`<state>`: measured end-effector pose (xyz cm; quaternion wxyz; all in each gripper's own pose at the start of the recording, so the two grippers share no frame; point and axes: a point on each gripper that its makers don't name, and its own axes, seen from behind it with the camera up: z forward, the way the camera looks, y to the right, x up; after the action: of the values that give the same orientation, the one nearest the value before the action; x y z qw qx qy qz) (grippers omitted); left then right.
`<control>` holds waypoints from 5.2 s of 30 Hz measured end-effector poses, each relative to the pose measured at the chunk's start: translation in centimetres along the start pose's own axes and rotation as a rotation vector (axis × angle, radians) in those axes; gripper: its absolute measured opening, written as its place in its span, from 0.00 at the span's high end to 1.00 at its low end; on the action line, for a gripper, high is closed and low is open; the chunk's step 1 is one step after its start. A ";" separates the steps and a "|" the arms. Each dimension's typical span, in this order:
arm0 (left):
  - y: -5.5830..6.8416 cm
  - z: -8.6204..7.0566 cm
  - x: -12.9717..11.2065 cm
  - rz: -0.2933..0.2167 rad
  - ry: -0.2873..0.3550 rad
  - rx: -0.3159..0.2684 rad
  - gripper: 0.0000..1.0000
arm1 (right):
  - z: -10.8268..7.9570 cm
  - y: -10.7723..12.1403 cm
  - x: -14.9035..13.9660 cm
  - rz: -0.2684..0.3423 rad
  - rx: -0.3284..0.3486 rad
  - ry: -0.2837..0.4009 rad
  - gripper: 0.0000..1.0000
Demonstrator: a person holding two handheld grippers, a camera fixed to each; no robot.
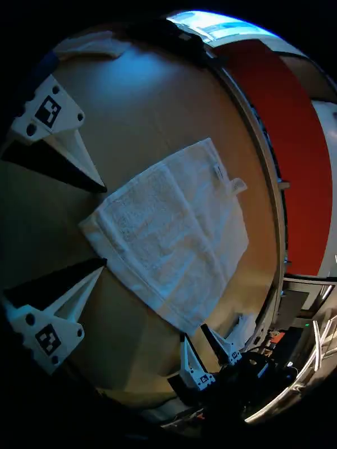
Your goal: Fold towel
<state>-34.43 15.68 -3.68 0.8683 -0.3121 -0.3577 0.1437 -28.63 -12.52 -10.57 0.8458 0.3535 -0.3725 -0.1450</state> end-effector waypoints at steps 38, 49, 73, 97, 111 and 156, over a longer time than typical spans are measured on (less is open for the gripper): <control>-0.1 -0.1 -0.1 -0.025 -0.043 0.049 0.81 | 0.0 -0.7 0.4 0.082 0.007 -0.003 0.80; 0.8 -0.3 0.0 -0.090 -0.041 0.017 0.89 | -0.7 -0.2 1.6 0.120 0.003 0.027 0.87; 0.9 -5.1 3.5 -0.240 0.022 0.002 0.89 | -5.1 0.0 5.9 0.079 0.001 0.089 0.88; 2.1 -10.8 7.2 -0.261 0.060 -0.036 0.89 | -11.7 -1.2 9.4 0.033 0.024 0.123 0.88; 3.3 -11.7 6.6 -0.302 0.058 -0.046 0.89 | -12.3 -1.4 9.6 0.043 0.024 0.122 0.88; -3.6 -0.5 8.7 -0.405 0.032 0.028 0.89 | -1.5 6.1 9.1 0.108 -0.019 0.015 0.88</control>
<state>-27.85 16.85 2.99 0.8893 -0.2238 -0.3973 -0.0340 -21.46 -12.04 -2.19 0.8585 0.3258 -0.3832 -0.0999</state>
